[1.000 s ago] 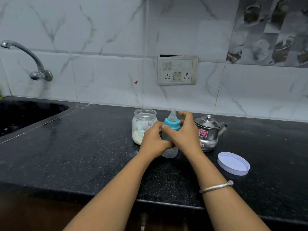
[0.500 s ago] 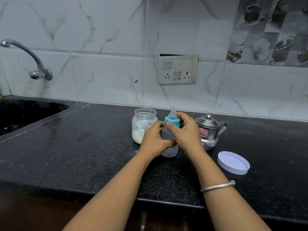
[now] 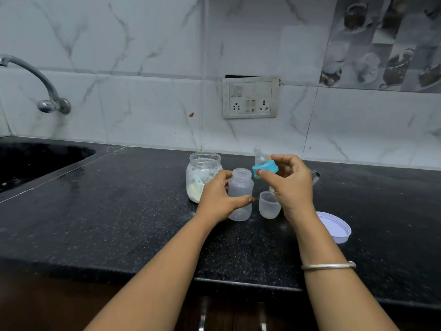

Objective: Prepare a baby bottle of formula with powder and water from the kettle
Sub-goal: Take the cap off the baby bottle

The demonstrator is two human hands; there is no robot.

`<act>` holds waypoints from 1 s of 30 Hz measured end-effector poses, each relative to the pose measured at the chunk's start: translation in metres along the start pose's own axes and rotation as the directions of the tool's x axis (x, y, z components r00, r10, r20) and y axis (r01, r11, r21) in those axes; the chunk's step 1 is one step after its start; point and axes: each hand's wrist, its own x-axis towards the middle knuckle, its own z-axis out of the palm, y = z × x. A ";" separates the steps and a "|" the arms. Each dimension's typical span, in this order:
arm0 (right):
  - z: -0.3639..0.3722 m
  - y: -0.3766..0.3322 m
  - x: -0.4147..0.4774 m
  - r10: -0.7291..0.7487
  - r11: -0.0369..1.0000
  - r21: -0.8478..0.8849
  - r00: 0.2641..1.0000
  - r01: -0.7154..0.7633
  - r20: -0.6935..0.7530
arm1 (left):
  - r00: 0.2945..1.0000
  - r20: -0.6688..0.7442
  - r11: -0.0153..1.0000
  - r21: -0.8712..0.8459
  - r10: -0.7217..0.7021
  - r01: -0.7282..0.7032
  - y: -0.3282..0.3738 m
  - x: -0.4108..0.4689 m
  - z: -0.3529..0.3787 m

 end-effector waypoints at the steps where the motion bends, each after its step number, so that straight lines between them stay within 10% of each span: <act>1: -0.006 0.001 -0.001 -0.007 0.999 -0.034 1.000 0.007 0.016 | 1.000 -0.002 1.000 0.005 0.001 -0.001 0.000 0.000 0.000; 14: -0.050 0.006 -0.026 0.019 0.899 -0.430 0.973 0.084 0.230 | 0.999 -0.033 0.999 0.033 0.008 -0.007 -0.002 0.001 0.001; 19: -0.047 0.006 -0.027 0.149 0.707 -0.695 0.934 0.129 0.325 | 0.999 -0.039 0.999 0.045 0.012 -0.010 -0.003 0.002 0.001; 30: -0.048 0.009 -0.026 0.190 0.689 -0.717 0.927 0.108 0.322 | 0.999 -0.035 0.998 0.060 0.015 -0.013 -0.001 0.000 0.000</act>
